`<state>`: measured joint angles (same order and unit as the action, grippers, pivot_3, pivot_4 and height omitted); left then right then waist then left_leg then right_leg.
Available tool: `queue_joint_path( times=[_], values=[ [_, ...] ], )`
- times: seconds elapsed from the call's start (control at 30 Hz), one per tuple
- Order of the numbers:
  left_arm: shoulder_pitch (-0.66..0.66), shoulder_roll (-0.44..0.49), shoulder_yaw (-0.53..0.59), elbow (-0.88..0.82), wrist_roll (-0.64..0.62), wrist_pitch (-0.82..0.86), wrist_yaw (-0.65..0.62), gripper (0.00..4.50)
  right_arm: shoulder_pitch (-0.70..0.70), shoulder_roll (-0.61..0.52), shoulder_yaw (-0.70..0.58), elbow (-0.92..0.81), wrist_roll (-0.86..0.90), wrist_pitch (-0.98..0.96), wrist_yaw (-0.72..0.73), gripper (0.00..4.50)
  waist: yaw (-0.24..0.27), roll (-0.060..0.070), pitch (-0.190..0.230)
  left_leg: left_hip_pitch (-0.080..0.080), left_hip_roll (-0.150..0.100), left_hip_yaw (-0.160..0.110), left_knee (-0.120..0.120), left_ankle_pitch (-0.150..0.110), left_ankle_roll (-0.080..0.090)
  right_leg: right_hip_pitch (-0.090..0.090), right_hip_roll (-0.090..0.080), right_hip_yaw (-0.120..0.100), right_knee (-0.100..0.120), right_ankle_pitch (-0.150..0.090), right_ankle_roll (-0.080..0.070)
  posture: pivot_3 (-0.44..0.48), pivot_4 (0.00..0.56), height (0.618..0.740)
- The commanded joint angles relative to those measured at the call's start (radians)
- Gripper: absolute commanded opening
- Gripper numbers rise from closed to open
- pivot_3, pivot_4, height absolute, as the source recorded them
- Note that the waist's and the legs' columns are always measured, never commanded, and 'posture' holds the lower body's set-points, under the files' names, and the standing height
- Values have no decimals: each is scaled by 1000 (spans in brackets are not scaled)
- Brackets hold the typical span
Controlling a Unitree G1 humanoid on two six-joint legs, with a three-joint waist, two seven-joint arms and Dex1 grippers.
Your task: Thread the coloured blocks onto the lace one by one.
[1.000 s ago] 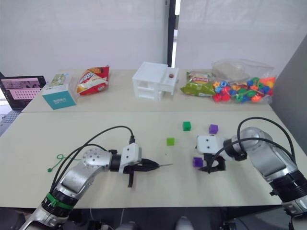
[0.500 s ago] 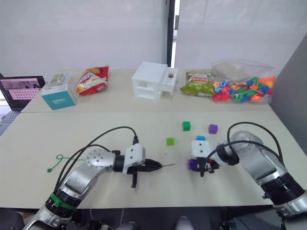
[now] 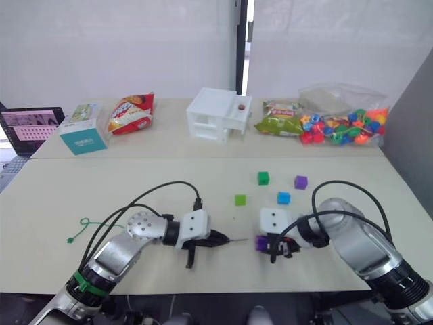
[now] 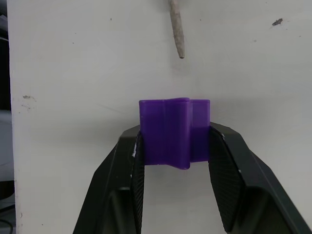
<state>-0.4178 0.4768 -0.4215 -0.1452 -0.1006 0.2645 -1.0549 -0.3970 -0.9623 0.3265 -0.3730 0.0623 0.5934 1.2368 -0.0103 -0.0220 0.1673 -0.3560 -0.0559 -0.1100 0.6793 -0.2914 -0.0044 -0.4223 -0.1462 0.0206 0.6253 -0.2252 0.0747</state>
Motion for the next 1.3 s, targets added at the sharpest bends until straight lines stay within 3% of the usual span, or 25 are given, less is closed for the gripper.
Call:
queue_joint_path(
  times=[0.03, 0.77, 1.3],
  values=[
    [-21, -1, -10, -21, 6, -13, -12, 0, 0, -1, -4, -33, 1, 24, -15, 1314, 0, 0, 0, 0, 0, 0, 0, 0, 0, 0, 0, 0, 0, 0, 0, 0, 150, 740],
    [-92, -26, -56, 36, 27, 40, -43, 0, 25, -14, 28, -49, -24, 64, -56, 1314, -1, 0, 0, 1, 0, 0, 0, 0, 0, 1, 0, 0, 0, 0, 0, 0, 150, 740],
    [-124, -71, -70, 108, 49, -15, -39, 0, 38, -22, 24, -66, -24, 59, -71, 1314, -1, 0, 0, 1, 0, 0, 1, 0, 0, 1, 0, 0, 0, 0, 0, 0, 150, 740]
  ],
)
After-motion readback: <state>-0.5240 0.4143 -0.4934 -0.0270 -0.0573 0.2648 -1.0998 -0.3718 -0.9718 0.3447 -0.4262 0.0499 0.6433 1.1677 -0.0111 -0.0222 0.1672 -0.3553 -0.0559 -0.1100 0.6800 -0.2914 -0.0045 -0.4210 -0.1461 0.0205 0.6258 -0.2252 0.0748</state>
